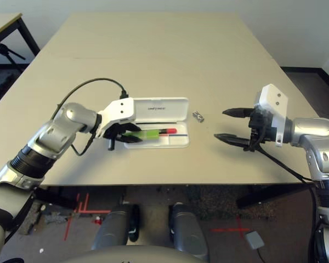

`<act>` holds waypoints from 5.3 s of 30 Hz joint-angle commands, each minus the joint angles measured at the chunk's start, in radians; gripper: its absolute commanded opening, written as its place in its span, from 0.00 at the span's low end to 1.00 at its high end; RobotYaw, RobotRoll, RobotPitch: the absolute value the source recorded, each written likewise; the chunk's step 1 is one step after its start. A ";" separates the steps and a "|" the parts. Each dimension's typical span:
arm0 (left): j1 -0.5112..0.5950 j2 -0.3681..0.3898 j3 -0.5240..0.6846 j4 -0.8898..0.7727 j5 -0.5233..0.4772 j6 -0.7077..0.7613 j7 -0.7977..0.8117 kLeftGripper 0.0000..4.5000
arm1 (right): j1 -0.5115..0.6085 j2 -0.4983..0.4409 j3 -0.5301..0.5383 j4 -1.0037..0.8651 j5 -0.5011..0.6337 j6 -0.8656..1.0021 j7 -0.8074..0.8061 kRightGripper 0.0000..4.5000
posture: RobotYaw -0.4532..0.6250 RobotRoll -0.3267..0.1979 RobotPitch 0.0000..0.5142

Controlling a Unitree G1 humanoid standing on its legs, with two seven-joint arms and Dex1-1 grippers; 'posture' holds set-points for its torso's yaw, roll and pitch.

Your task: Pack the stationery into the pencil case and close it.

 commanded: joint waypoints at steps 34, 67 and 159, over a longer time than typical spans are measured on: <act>-0.003 0.005 0.179 -0.106 -0.132 0.103 -0.045 1.00 | 0.002 0.014 -0.096 0.023 0.004 0.089 -0.203 1.00 | 0.49 0.62 0.23; 0.114 0.141 0.352 -0.073 -0.181 0.105 0.019 1.00 | -0.204 0.245 -0.052 0.164 -0.069 0.395 -0.684 1.00 | 0.58 0.62 0.20; 0.171 0.187 0.392 -0.034 -0.209 0.119 0.104 1.00 | -0.233 0.149 0.308 0.024 -0.159 0.073 0.031 1.00 | 0.64 0.62 0.19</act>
